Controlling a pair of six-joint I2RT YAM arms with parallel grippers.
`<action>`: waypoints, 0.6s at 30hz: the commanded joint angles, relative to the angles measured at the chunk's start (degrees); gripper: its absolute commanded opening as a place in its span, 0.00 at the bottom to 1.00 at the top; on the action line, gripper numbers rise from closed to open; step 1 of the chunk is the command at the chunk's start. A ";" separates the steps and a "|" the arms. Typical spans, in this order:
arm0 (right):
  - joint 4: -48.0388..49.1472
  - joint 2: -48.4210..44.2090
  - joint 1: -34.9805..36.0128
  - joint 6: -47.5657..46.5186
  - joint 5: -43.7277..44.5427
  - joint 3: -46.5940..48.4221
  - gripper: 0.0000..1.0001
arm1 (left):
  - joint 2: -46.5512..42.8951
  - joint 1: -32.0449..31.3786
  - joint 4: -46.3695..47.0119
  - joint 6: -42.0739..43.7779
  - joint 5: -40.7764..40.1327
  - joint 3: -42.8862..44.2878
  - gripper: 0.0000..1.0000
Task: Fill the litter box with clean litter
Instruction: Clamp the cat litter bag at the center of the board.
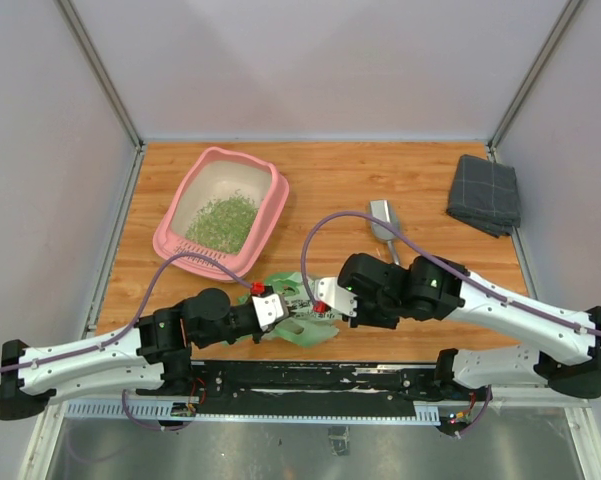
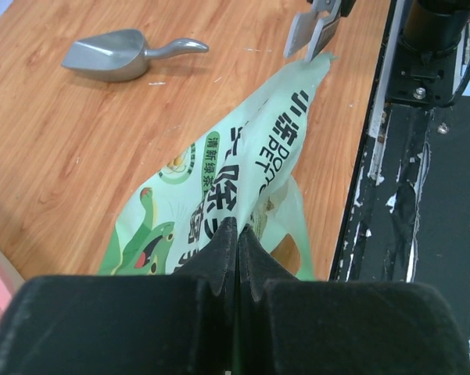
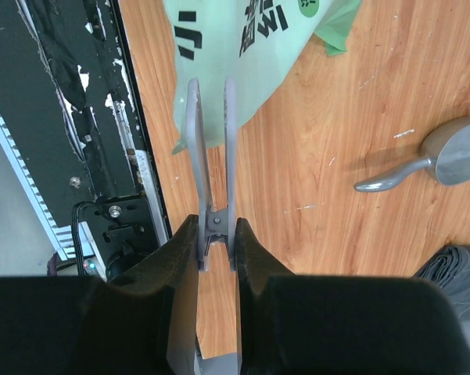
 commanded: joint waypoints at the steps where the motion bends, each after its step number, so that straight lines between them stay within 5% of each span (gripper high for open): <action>1: 0.51 2.58 1.04 -0.31 -0.31 0.38 0.01 | -2.45 -0.26 10.50 1.83 0.44 0.48 0.00; 18: 2.98 -4.57 1.61 -0.85 4.42 -3.86 0.01 | -2.24 -0.31 9.75 1.57 -1.31 1.33 0.00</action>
